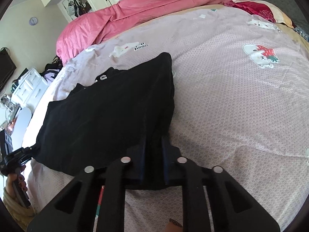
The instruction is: Fold small clothes
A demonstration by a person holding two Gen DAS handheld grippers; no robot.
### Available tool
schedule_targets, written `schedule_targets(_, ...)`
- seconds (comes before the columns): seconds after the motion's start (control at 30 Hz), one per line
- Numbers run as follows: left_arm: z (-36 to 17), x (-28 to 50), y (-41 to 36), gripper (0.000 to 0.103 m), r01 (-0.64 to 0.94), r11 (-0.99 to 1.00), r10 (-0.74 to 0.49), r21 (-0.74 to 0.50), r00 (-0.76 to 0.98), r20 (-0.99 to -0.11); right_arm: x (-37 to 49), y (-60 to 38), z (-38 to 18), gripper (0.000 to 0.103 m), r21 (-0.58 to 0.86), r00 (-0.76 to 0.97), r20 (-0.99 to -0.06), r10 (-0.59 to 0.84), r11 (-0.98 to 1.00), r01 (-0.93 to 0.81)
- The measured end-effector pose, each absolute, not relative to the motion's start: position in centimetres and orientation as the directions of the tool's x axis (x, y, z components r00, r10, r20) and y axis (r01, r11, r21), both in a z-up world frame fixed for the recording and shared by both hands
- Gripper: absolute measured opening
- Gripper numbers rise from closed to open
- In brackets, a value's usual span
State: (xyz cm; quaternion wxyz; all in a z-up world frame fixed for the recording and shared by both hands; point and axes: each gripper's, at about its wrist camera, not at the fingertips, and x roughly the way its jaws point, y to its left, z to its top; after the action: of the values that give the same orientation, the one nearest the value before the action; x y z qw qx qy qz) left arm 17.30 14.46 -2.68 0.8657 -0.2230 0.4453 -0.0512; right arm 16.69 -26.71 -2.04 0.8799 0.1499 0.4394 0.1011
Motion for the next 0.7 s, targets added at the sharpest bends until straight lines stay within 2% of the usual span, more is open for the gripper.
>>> schedule_targets(0.2,-0.4,16.1,14.3,0.011,-0.073,0.910,-0.282,-0.408,0.613,-0.738,15.8,-27.1,0.0,0.010,0.320,0.615,-0.729,0.300,0.944,-0.081)
schedule_targets(0.3,-1.4,16.2,14.1,0.011,-0.085,0.926,-0.249,-0.367,0.594,-0.765,16.0,-27.0,-1.1,0.012,0.304,0.592,-0.755,0.280,0.951,-0.062)
schedule_targets(0.37,-2.6,16.4,14.2,0.013,-0.107,0.922,-0.248,-0.372,0.574,-0.780,16.2,-27.0,-2.3,0.017,0.303,0.573,-0.775,0.265,0.952,-0.030)
schedule_targets(0.43,-3.2,16.3,14.3,0.016,-0.119,0.921,-0.244,-0.372,0.570,-0.785,16.1,-27.3,-2.7,0.027,0.298,0.579,-0.779,0.242,0.955,0.001)
schedule_targets(0.47,-3.2,16.2,14.3,0.017,-0.120,0.920,-0.243,-0.372,0.570,-0.785,16.0,-27.4,-2.8,0.035,0.294,0.580,-0.782,0.230,0.956,0.016)
schedule_targets(0.6,-3.1,16.1,14.6,0.026,-0.130,0.922,-0.232,-0.364,0.567,-0.790,16.1,-27.9,-2.9,0.041,0.305,0.578,-0.784,0.226,0.952,0.041)
schedule_targets(0.7,-2.9,15.8,14.9,0.028,-0.136,0.921,-0.228,-0.364,0.570,-0.790,16.0,-27.5,-2.6,0.048,0.284,0.582,-0.787,0.206,0.958,0.046)
